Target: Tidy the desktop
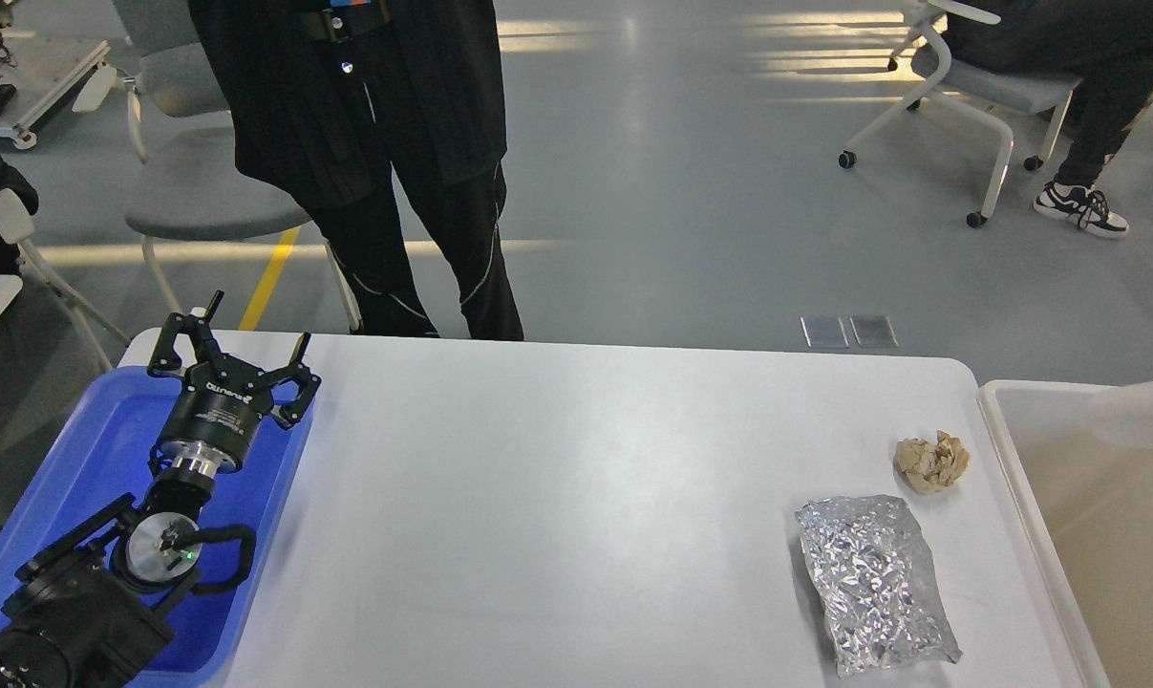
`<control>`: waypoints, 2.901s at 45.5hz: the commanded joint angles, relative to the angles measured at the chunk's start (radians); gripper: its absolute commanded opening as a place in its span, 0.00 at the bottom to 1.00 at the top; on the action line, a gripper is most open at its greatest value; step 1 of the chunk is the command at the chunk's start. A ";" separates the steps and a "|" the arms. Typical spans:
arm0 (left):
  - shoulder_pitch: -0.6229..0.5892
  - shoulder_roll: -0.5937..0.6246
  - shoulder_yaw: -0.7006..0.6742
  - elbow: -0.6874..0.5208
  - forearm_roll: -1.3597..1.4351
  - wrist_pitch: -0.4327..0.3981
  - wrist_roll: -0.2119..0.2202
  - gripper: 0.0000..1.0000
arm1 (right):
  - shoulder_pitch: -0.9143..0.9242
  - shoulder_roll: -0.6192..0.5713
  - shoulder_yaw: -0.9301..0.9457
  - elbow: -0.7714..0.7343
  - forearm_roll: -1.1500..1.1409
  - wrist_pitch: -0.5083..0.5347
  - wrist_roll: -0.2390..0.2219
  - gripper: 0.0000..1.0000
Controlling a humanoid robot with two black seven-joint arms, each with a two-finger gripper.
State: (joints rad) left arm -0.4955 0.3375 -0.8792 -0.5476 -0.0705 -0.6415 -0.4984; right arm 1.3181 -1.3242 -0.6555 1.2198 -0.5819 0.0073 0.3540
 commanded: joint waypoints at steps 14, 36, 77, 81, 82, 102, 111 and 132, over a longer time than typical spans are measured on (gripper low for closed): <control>0.000 0.000 -0.001 0.000 0.000 0.000 0.000 1.00 | -0.537 0.273 0.267 -0.275 0.545 -0.128 -0.012 0.00; 0.000 0.000 -0.001 0.000 0.000 0.000 0.000 1.00 | -0.849 0.588 0.520 -0.749 0.600 -0.113 -0.056 0.00; 0.000 0.000 0.000 0.000 0.000 0.000 0.000 1.00 | -0.853 0.804 0.659 -1.123 0.602 -0.067 -0.142 0.88; 0.000 0.000 -0.001 0.000 0.000 0.000 0.000 1.00 | -0.852 0.804 0.662 -1.140 0.602 -0.067 -0.142 0.99; 0.000 0.000 0.000 0.000 0.000 0.000 0.000 1.00 | -0.852 0.804 0.663 -1.146 0.602 -0.067 -0.142 0.99; 0.000 0.000 0.000 0.000 0.000 0.000 0.000 1.00 | -0.789 0.804 0.654 -1.161 0.602 -0.069 -0.133 1.00; 0.000 0.000 0.000 0.000 0.000 0.000 0.000 1.00 | -0.726 0.803 0.639 -1.158 0.583 -0.058 -0.133 1.00; 0.000 0.000 0.000 0.000 0.000 0.000 0.000 1.00 | -0.639 0.703 0.907 -0.923 0.579 0.108 -0.089 1.00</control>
State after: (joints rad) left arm -0.4955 0.3375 -0.8795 -0.5477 -0.0704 -0.6416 -0.4984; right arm 0.6356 -0.5457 0.0717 0.1096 0.0061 0.0442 0.2482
